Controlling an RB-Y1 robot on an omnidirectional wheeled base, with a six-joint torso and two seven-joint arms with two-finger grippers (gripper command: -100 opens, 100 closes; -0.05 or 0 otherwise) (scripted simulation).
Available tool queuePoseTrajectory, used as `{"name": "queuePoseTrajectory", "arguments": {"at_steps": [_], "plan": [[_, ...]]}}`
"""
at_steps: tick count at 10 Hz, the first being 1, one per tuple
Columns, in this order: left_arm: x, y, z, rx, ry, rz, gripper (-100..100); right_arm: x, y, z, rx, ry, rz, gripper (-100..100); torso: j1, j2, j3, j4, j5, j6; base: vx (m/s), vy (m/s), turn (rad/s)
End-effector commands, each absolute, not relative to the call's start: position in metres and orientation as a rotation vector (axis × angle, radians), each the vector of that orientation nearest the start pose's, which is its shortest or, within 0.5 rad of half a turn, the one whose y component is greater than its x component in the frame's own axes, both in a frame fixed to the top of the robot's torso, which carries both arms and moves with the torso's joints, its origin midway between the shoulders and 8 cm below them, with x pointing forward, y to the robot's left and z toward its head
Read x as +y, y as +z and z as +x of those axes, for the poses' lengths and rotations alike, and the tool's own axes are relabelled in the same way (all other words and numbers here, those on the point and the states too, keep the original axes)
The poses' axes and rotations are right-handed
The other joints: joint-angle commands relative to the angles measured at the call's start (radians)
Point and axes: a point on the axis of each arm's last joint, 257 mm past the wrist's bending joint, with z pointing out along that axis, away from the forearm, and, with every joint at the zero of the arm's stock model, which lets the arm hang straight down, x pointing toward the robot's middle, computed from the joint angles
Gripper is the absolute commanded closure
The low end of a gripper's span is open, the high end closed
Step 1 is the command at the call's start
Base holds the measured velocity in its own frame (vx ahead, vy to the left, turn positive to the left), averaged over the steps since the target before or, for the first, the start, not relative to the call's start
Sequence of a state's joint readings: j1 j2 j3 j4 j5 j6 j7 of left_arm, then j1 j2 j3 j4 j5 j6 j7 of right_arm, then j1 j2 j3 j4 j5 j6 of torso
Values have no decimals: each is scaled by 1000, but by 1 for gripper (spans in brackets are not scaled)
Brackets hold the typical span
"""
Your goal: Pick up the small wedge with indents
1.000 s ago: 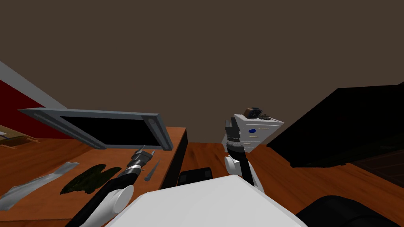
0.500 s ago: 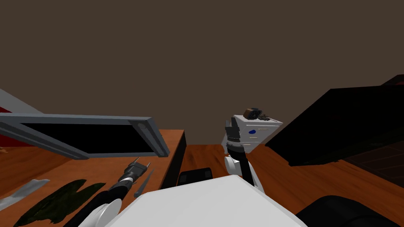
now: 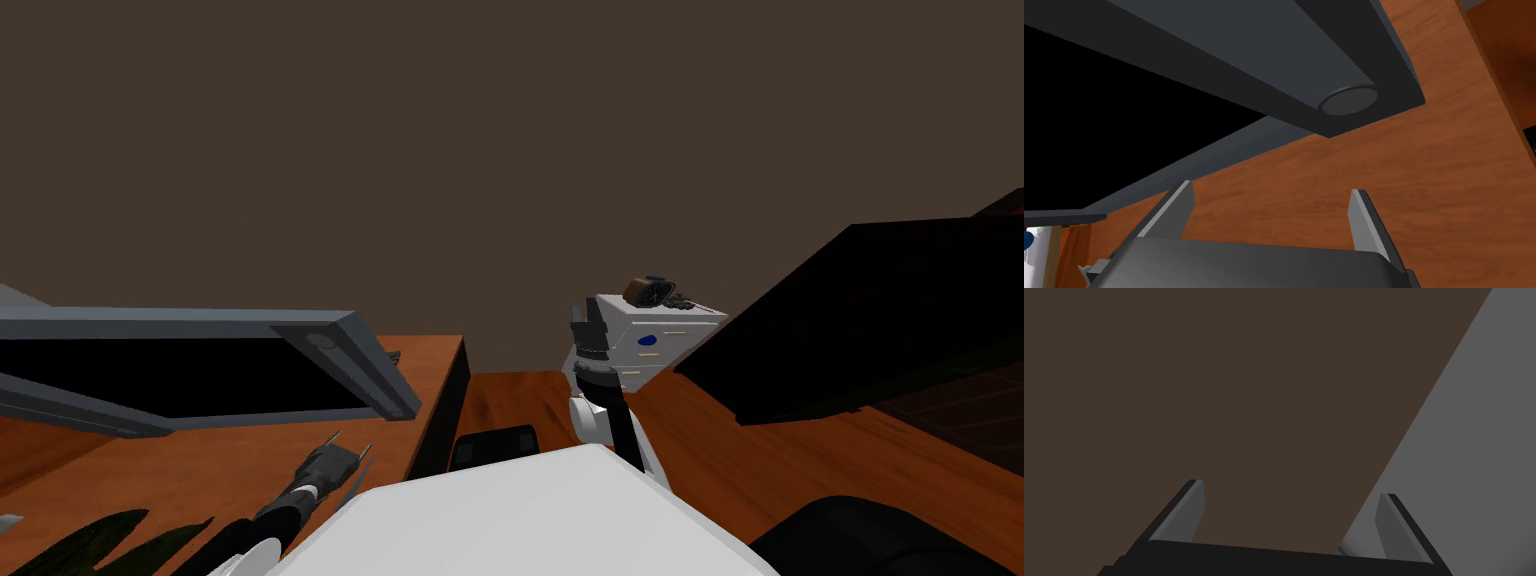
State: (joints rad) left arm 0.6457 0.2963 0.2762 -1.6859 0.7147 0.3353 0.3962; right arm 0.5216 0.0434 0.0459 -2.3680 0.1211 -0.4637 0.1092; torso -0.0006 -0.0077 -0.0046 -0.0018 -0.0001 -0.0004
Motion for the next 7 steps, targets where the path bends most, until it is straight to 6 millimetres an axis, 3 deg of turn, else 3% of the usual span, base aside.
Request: {"name": "queuePoseTrajectory", "arguments": {"at_steps": [1, 2, 3, 4, 5, 7], "plan": [[490, -460, 199, 600, -834, -2486, -100, -256, 49, 334, 646, 1162, 553, 0, 0, 0, 0, 0, 0, 0, 129, 2, -36], [493, -482, 168, 564, -759, -2572, -100, -256, 49, 334, 646, 1162, 553, 0, 0, -1, 0, 0, 0, 0, 211, -8, -47], [493, -483, 167, 564, -756, -2574, -100, -256, 49, 334, 646, 1162, 554, 0, 0, -5, -3, -1, 0, 0, 174, -19, -12], [494, -501, 136, 531, -684, -2649, -100, -256, 49, 334, 646, 1162, 553, 0, -2, -4, -2, -1, 0, 0, 161, -2, -10], [494, -501, 136, 530, -683, -2650, -100, -256, 49, 334, 646, 1162, 553, 0, -1, -4, -2, -1, 0, 0, 121, -6, -10], [496, -528, 76, 470, -536, -2776, -100, -256, 49, 334, 646, 1162, 553, 0, -1, -2, -1, 0, 0, 0, 174, -15, -9]]}}
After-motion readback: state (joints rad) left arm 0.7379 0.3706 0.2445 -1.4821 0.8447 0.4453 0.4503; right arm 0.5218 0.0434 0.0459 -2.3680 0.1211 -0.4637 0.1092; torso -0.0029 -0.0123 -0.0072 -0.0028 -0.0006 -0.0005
